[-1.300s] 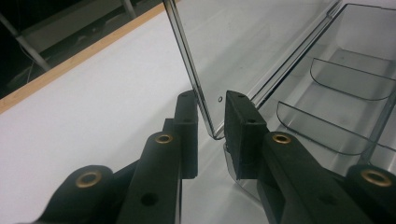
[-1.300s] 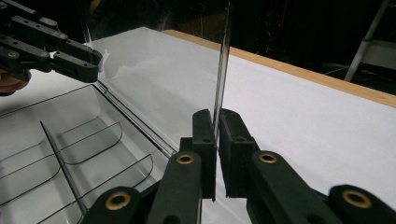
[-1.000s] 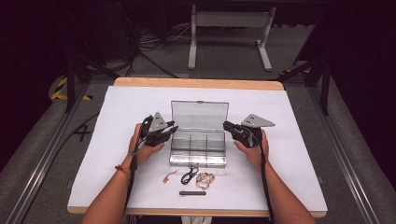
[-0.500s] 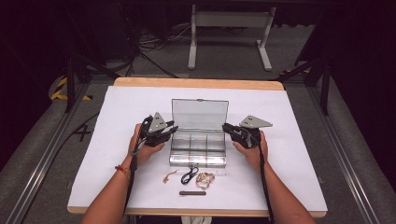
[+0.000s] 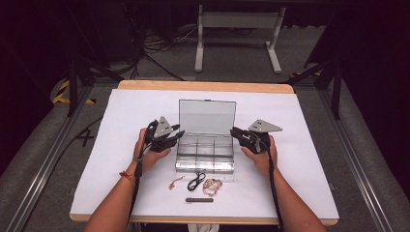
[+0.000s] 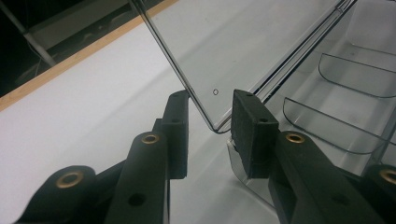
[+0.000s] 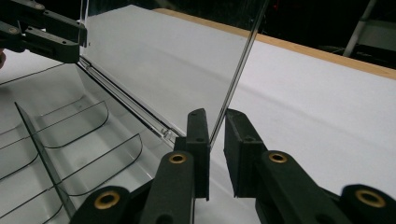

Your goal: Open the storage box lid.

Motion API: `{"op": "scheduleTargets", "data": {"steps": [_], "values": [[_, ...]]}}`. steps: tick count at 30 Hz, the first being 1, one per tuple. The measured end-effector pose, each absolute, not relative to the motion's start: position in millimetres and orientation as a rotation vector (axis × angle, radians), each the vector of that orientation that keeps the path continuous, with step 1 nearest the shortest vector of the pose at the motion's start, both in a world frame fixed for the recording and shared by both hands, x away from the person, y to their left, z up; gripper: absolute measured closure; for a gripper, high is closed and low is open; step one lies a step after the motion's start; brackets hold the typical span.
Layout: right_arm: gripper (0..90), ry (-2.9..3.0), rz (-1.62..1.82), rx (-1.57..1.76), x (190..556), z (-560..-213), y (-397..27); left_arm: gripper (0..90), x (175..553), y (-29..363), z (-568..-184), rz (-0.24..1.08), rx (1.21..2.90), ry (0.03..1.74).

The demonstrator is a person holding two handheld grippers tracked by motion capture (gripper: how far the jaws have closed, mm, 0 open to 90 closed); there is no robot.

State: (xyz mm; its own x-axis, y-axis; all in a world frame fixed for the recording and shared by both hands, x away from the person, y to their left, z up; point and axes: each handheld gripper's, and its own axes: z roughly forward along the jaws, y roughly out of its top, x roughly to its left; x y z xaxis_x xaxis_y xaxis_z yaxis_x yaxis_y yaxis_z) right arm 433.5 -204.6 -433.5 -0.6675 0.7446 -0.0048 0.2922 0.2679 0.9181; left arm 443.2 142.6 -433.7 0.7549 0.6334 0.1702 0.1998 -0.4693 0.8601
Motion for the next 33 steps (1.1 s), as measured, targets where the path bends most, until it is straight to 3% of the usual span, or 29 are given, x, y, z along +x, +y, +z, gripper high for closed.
{"op": "scheduleTargets", "data": {"steps": [33], "values": [[78.4, 2.118, 1.339, 0.936, 433.2, -434.1, -203.3, 68.3, 441.7, 143.6, -432.3, 0.584, 2.042, 0.617]]}}
